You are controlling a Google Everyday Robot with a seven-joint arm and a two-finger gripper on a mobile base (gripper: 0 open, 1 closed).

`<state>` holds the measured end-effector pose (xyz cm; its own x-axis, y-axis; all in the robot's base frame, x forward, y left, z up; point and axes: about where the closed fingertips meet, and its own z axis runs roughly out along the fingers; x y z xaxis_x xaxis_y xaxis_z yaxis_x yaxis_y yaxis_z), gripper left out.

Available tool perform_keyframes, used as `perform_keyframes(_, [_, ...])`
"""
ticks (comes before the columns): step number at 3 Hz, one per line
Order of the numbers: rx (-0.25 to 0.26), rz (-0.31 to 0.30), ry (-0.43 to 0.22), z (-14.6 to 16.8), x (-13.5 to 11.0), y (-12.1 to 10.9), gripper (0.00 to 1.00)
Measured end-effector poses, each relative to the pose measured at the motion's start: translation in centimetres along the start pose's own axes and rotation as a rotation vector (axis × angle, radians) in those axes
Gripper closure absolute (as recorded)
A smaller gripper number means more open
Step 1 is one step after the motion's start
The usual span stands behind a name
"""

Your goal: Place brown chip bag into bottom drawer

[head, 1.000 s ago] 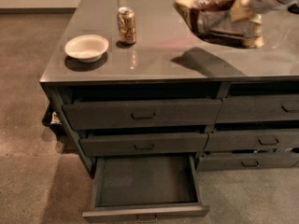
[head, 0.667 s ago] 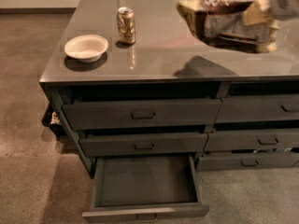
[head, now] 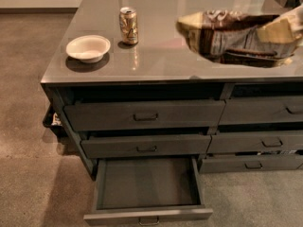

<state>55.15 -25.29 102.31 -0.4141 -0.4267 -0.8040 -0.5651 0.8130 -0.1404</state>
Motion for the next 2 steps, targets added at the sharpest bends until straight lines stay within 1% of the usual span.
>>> perform_keyframes(1, [-0.055,-0.138,0.001,-1.37,0.76,2.29,1.00])
perform_keyframes(2, [-0.055,-0.187,-0.001,-1.43,0.69,2.38,1.00])
